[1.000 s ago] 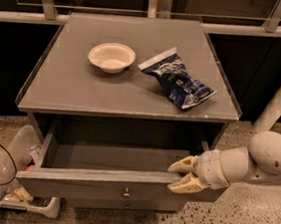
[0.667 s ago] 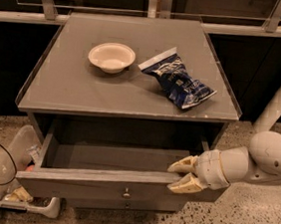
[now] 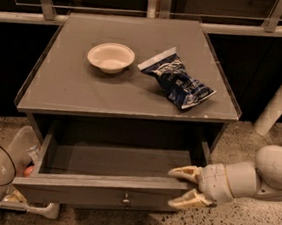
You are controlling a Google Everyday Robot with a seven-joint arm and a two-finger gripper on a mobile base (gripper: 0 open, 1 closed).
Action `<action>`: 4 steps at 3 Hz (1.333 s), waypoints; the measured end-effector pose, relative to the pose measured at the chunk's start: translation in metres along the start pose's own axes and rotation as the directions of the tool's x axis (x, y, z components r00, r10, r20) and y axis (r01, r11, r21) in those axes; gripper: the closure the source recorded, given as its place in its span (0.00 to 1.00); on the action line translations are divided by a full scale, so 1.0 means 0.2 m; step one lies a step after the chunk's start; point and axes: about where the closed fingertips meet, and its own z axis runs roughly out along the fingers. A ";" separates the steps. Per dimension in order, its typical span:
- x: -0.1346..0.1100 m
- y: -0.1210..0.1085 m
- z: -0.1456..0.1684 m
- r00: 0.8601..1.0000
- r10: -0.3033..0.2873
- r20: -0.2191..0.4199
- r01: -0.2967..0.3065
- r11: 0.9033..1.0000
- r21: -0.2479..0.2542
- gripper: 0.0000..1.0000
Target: Open top drawer
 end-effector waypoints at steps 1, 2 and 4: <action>-0.01 0.00 -0.01 1.000 0.000 0.000 0.000 1.000 0.000 0.65; 0.02 0.06 -0.03 1.000 0.001 -0.003 -0.001 1.000 0.006 0.88; -0.03 0.14 -0.01 0.999 -0.007 0.043 0.006 1.000 0.015 1.00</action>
Offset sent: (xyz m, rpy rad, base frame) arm -0.2538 -0.1437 -0.0450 -0.0454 -0.0497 -0.0990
